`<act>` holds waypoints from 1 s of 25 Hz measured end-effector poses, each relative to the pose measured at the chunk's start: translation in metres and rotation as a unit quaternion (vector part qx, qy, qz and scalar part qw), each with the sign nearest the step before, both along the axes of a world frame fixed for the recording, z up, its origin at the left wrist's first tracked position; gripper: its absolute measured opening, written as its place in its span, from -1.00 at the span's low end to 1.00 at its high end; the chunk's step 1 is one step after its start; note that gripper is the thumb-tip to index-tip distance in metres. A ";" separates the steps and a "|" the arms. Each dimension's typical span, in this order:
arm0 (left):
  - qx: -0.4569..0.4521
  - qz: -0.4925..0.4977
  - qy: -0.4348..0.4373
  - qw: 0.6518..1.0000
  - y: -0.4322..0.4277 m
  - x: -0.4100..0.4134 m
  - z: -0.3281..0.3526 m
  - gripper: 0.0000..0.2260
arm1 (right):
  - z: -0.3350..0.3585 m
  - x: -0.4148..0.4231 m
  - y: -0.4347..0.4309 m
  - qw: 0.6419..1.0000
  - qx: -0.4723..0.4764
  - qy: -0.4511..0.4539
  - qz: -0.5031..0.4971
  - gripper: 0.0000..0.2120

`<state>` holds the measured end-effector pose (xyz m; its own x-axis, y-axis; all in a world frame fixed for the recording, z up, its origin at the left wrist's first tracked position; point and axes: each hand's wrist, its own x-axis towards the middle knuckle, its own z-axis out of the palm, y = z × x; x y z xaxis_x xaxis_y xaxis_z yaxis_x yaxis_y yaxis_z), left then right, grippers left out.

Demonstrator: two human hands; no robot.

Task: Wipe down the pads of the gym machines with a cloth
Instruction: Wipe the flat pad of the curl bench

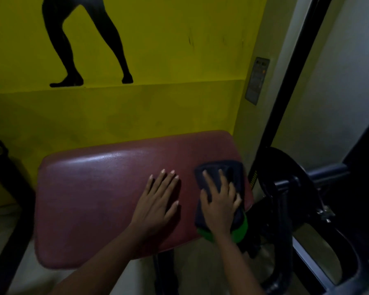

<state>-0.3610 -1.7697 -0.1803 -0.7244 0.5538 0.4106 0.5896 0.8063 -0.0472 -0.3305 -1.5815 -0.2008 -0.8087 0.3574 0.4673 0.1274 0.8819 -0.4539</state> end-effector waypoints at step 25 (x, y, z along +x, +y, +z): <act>-0.086 -0.035 0.063 0.994 0.054 -0.036 0.006 -0.41 | 0.044 -0.084 0.128 0.963 -0.200 -0.041 0.179 -0.53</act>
